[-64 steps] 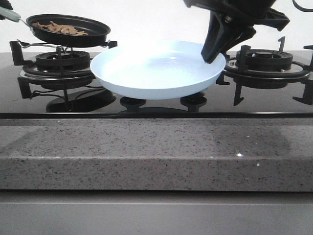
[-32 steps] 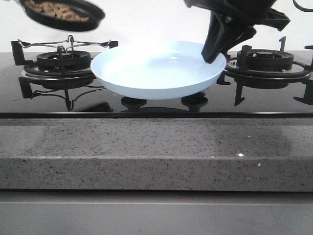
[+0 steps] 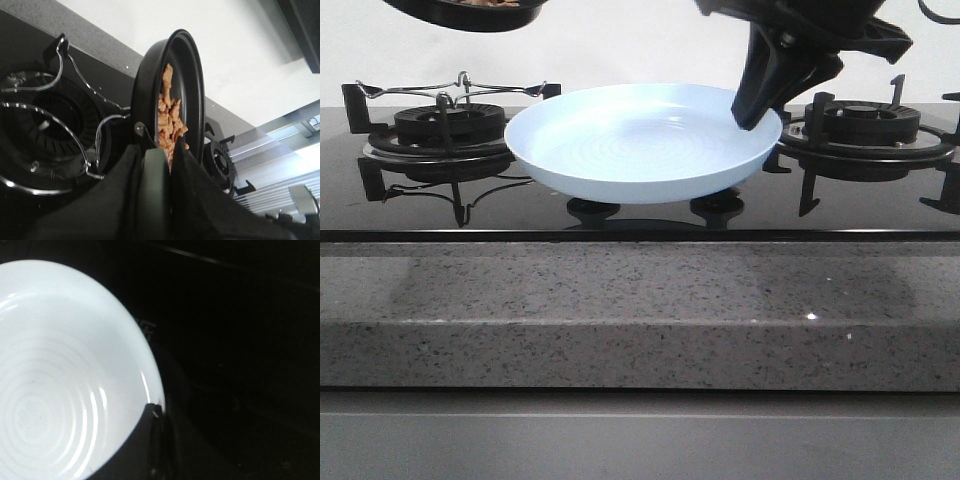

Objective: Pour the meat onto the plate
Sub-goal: 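Carry the pan with the left gripper over the held plate, then tilt the pan with the left gripper to pour meat onto the plate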

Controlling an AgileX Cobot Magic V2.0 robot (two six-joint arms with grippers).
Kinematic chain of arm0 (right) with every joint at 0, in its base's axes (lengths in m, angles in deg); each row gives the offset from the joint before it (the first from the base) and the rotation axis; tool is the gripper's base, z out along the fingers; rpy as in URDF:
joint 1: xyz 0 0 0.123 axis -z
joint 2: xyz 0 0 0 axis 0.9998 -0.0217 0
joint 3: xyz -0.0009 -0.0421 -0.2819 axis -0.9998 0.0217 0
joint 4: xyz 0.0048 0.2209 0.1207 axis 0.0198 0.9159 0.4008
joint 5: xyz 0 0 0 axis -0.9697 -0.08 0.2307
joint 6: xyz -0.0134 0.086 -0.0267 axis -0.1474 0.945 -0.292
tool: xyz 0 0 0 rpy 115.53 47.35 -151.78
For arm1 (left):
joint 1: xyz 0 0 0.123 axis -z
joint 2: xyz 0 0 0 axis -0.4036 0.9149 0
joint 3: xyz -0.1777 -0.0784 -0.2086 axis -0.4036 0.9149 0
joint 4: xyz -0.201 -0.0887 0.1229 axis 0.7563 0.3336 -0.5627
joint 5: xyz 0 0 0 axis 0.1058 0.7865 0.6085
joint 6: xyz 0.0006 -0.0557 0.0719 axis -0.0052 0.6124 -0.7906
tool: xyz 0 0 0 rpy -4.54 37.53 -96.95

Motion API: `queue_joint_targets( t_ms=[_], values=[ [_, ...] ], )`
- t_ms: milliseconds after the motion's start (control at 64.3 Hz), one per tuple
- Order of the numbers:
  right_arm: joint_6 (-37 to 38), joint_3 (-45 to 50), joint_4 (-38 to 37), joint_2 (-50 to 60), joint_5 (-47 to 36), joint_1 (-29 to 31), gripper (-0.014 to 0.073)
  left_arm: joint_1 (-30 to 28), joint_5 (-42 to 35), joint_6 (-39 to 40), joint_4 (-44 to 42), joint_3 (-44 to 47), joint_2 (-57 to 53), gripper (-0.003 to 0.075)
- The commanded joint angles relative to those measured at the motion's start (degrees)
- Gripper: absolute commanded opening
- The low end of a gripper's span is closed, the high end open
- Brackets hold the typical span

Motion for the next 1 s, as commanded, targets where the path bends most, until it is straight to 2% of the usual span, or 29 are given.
queue_joint_targets(
  t_ms=[0,218,482,638,793,980],
  values=[
    [-0.6,-1.3,-0.4,2.3,-2.2,0.0,-0.0118,1.1,1.0,-1.3,6.0,1.0,-5.0,-0.0020],
    [-0.6,-1.3,-0.4,2.3,-2.2,0.0,-0.0118,8.1,-0.8,-4.4,6.0,5.7,-9.6,-0.0020],
    [-0.6,-1.3,-0.4,2.3,-2.2,0.0,-0.0118,19.4,-12.3,-12.1,5.7,6.0,-11.4,-0.0020],
    [-0.6,-1.3,-0.4,2.3,-2.2,0.0,-0.0118,25.5,-16.7,-19.6,5.6,6.0,-11.4,-0.0020],
    [-0.6,-1.3,-0.4,2.3,-2.2,0.0,-0.0118,29.8,-22.2,-27.1,5.5,5.7,-11.4,-0.0020],
    [-0.6,-1.3,-0.4,2.3,-2.2,0.0,-0.0118,31.9,-23.8,-34.7,5.5,4.2,-11.4,-0.0020]
  ],
)
